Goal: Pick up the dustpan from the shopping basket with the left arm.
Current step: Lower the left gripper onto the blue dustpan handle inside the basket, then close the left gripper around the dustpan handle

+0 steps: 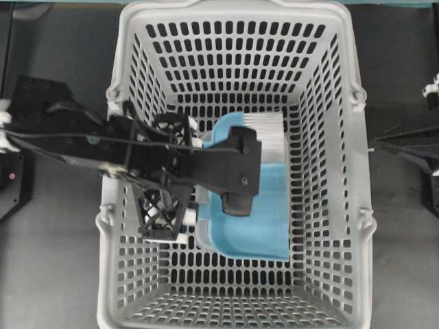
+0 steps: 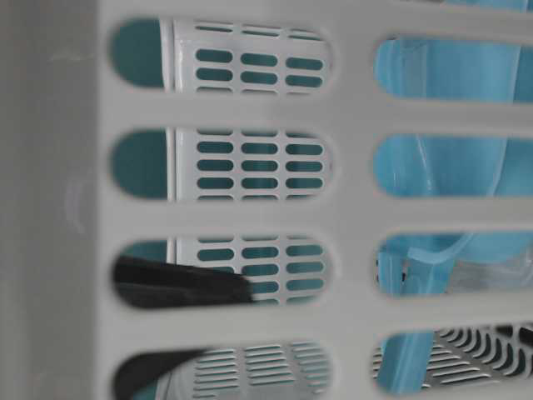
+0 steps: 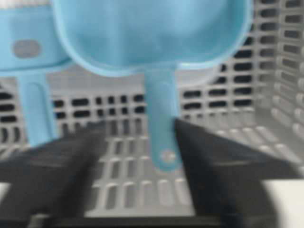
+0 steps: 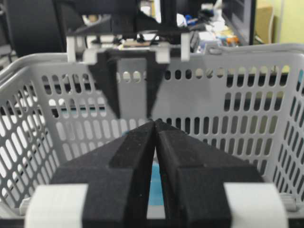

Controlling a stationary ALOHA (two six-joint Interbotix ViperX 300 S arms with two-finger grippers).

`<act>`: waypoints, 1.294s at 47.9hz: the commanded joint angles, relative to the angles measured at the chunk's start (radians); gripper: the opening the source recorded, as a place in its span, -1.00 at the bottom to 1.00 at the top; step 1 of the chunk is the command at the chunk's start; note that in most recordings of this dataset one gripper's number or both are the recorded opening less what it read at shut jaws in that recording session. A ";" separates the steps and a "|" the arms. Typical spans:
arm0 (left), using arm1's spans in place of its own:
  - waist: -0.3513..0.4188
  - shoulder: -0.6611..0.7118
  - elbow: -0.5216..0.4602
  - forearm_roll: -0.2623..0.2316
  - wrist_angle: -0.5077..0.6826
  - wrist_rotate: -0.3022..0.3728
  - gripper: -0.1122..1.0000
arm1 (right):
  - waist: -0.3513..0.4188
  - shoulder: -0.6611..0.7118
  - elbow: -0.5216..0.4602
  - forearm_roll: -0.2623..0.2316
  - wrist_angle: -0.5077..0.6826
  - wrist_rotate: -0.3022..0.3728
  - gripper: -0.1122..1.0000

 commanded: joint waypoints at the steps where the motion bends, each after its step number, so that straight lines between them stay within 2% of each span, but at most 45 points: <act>1: -0.009 0.011 0.006 0.003 -0.005 -0.005 0.47 | 0.002 0.005 -0.012 0.003 -0.005 0.002 -0.82; 4: -0.012 0.032 0.025 0.003 -0.012 -0.009 0.70 | 0.002 0.005 -0.009 0.003 -0.005 0.002 -0.82; 7: -0.020 0.048 0.041 0.003 -0.029 -0.011 0.83 | 0.002 0.005 -0.008 0.003 -0.005 0.002 -0.82; 16: -0.044 0.081 0.080 0.003 -0.110 -0.025 0.80 | 0.006 0.003 -0.006 0.003 -0.005 0.002 -0.82; 28: -0.049 0.097 0.121 0.003 -0.132 -0.120 0.76 | 0.008 -0.005 0.003 0.003 -0.003 0.011 -0.82; 33: -0.049 0.094 0.115 0.003 -0.143 -0.123 0.60 | 0.008 -0.006 0.005 0.003 0.003 0.018 -0.82; 40: -0.049 0.081 0.089 0.003 -0.138 -0.120 -0.14 | 0.008 -0.011 0.008 0.003 0.014 0.020 -0.82; 42: -0.048 0.074 0.078 0.003 -0.137 -0.118 -0.27 | 0.008 -0.014 0.009 0.003 0.017 0.020 -0.82; 50: -0.046 0.035 0.012 0.003 -0.071 -0.106 -0.25 | 0.008 -0.023 0.009 0.003 0.028 0.021 -0.82; 62: -0.043 -0.032 -0.118 0.003 0.061 -0.097 -0.25 | 0.008 -0.034 0.015 0.003 0.052 0.060 -0.82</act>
